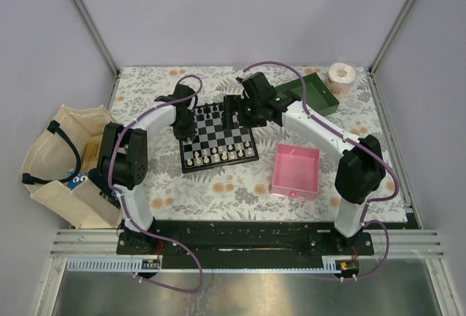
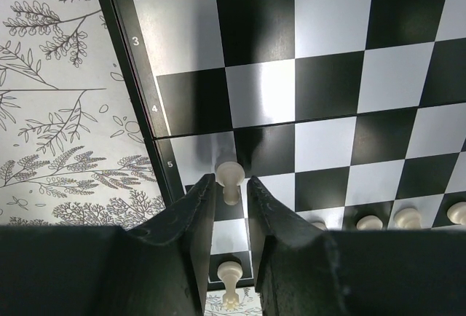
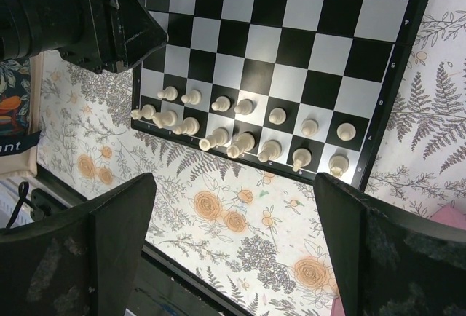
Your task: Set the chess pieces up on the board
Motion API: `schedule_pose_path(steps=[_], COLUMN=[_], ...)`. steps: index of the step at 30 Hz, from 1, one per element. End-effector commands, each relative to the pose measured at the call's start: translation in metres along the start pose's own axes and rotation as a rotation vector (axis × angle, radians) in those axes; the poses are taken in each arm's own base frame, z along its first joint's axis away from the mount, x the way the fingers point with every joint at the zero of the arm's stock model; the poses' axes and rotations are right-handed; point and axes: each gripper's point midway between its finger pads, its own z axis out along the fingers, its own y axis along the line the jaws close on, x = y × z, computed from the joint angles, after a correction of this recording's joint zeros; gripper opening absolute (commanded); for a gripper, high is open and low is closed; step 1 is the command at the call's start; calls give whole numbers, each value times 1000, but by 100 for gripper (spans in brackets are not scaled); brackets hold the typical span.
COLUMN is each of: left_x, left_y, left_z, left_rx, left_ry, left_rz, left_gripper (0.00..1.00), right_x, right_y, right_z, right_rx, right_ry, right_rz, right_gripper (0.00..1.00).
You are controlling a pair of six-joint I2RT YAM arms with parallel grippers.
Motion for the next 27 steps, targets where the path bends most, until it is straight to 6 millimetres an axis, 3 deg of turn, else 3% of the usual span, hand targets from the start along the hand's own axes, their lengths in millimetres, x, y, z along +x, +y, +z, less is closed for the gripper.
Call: schedule_pose_path(steps=[1, 9, 17, 27], left_x=[-15, -15, -9, 13], left_y=[-4, -2, 0, 5], left_z=[-5, -8, -30, -37], left_rx=[19, 16, 30, 47], left_ry=[-43, -54, -83, -63], left_rz=[3, -1, -10, -25], left_gripper=[27, 7, 4, 3], right_x=[-10, -9, -8, -7], right_y=[8, 5, 5, 7], right_z=[-3, -3, -3, -2], right_rx=[-43, -35, -35, -44], right_ry=[-23, -23, -21, -17], right_rz=[-8, -6, -7, -3], right_gripper=[99, 99, 100, 99])
